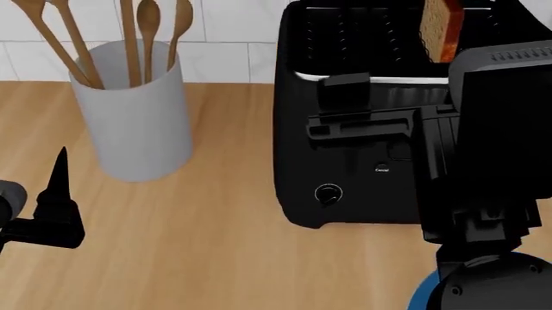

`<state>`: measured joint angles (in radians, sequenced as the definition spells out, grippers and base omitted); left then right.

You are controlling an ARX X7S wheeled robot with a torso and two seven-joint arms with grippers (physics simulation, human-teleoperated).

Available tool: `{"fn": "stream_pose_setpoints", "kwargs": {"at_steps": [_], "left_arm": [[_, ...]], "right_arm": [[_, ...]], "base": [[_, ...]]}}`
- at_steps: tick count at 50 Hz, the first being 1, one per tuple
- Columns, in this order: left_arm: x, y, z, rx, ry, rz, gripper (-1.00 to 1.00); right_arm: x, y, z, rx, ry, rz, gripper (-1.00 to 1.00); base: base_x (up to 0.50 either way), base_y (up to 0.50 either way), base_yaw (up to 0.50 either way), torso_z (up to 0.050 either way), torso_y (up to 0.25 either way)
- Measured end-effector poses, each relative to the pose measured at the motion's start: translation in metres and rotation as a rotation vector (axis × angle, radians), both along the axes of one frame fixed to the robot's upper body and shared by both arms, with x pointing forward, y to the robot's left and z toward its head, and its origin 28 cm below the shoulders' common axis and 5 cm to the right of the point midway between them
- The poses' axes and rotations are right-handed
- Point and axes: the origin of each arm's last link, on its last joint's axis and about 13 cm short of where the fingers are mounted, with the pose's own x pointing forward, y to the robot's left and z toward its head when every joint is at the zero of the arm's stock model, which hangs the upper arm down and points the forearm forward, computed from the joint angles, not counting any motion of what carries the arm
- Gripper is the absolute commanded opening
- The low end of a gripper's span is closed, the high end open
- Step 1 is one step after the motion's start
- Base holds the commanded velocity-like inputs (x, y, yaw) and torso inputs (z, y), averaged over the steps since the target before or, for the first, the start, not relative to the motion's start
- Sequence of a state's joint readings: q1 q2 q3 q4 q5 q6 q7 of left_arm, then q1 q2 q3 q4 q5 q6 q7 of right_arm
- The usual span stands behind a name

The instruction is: Place the toasted item on a plate.

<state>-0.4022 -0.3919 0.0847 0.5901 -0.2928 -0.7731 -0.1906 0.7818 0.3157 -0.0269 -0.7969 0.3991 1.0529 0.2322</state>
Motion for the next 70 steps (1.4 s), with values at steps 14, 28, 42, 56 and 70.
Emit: {"fn": "stream_pose_setpoints", "kwargs": {"at_steps": [14,28,42,56,70], "left_arm": [[-0.001,0.001,0.001,0.000,-0.001,0.001,1.00],[0.000,0.000,0.001,0.001,-0.002,0.001,1.00],[-0.001,0.001,-0.001,-0.001,0.000,0.002,1.00],[-0.002,0.001,-0.002,-0.003,0.002,0.002,1.00],[-0.002,0.000,0.000,-0.004,0.000,-0.001,1.00]], "right_arm": [[-0.001,0.000,0.001,0.000,-0.001,-0.002,1.00],[-0.001,0.000,0.000,0.002,0.000,-0.004,1.00],[-0.001,0.000,0.004,-0.005,0.026,-0.027,1.00],[0.003,0.000,0.016,-0.030,0.137,-0.066,1.00],[0.012,-0.003,0.032,0.003,0.265,-0.107,1.00]], "base": [[0.17,0.00,0.00,0.000,0.001],[0.16,0.00,0.00,0.000,0.000],[0.00,0.00,0.00,0.000,0.001],[0.00,0.00,0.00,0.000,0.000],[0.00,0.00,0.00,0.000,0.000]]}}
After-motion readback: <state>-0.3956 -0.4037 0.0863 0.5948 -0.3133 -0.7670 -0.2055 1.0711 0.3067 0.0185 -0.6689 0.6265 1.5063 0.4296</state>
